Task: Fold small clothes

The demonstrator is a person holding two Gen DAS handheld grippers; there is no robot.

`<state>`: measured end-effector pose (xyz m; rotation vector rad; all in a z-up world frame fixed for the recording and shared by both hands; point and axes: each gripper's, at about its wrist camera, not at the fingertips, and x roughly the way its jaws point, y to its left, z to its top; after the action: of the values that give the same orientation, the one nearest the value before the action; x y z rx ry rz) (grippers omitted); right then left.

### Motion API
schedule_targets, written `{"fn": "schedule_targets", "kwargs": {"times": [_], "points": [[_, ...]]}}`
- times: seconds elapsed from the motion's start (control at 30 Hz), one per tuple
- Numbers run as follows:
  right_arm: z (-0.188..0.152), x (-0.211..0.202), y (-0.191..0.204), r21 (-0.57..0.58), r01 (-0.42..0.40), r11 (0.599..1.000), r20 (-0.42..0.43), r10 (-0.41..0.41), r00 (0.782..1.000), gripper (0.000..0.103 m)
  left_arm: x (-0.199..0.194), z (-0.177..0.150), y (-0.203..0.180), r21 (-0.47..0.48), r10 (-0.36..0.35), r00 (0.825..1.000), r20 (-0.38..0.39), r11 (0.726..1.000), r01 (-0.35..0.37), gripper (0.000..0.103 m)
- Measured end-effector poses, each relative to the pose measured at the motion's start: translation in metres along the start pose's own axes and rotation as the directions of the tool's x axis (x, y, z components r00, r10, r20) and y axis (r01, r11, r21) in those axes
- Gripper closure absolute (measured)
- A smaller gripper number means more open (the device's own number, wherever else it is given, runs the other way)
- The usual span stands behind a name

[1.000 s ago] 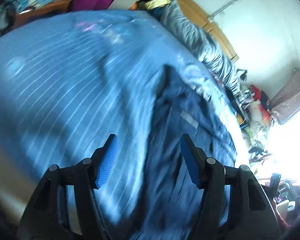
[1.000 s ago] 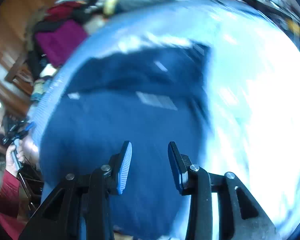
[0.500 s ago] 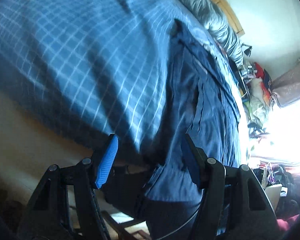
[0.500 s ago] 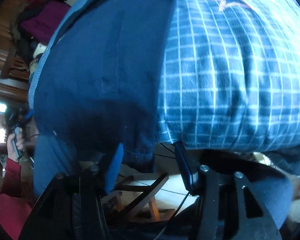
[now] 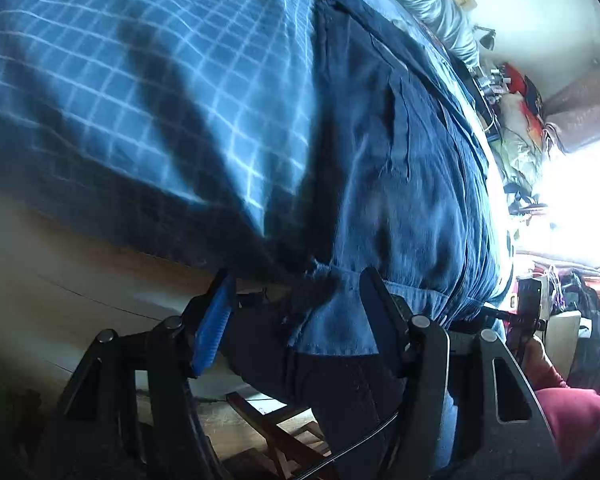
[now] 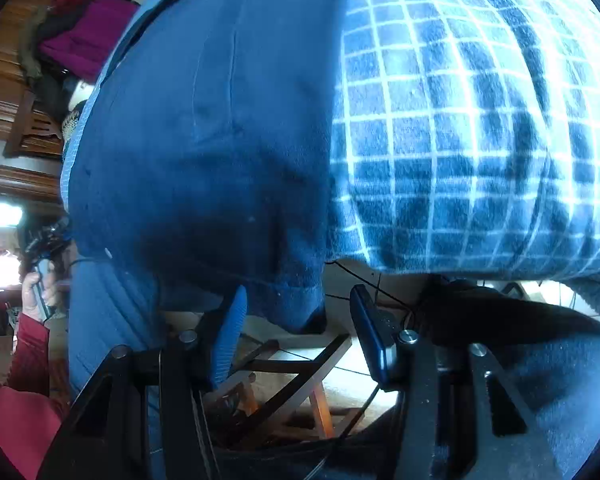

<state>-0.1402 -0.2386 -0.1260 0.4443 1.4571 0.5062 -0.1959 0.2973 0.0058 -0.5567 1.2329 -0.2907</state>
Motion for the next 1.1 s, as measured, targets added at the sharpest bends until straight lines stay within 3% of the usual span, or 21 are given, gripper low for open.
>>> {"fn": "schedule_targets", "kwargs": {"times": [0.23,0.6,0.63,0.7,0.73,0.8,0.87,0.93,1.1], "points": [[0.000,0.004,-0.002,0.003,0.010,1.000,0.002,-0.010,1.000,0.045,0.010,-0.001,0.000,0.003,-0.036,0.999,-0.018,0.999,0.036,0.041],[0.007,0.010,0.012,-0.021,-0.039,0.999,0.015,0.040,0.999,0.040,0.007,-0.001,0.005,0.015,-0.043,0.999,-0.031,0.999,0.043,0.041],[0.007,0.009,0.013,-0.024,-0.038,0.999,0.018,0.039,0.999,0.040,0.009,-0.001,0.004,0.020,-0.038,0.999,-0.031,0.999,0.038,0.043],[0.006,0.010,0.011,-0.019,-0.043,0.999,0.019,0.043,0.999,0.040,0.013,0.000,0.002,0.027,-0.061,0.997,-0.049,0.998,0.062,0.062],[0.006,0.011,0.010,-0.016,-0.043,0.999,0.017,0.044,0.999,0.042,0.013,0.000,-0.002,0.032,-0.076,0.996,-0.051,0.996,0.078,0.079],[0.004,0.009,0.011,-0.020,-0.035,0.999,0.013,0.035,0.999,0.059,0.008,-0.001,-0.013,0.076,-0.057,0.997,-0.045,0.995,0.060,0.090],[0.000,0.000,0.013,-0.038,-0.024,0.999,0.023,0.025,0.999,0.075,-0.001,-0.004,-0.022,0.096,-0.084,0.996,-0.037,0.992,0.087,0.092],[-0.003,-0.011,0.013,-0.038,-0.049,0.998,0.039,0.050,0.998,0.085,-0.015,-0.004,-0.027,0.087,-0.124,0.992,-0.005,0.988,0.124,0.092],[-0.011,-0.055,0.021,-0.019,-0.197,0.980,0.115,0.197,0.974,0.091,-0.049,0.004,-0.038,0.061,-0.263,0.959,0.106,0.964,0.258,0.092]]}}
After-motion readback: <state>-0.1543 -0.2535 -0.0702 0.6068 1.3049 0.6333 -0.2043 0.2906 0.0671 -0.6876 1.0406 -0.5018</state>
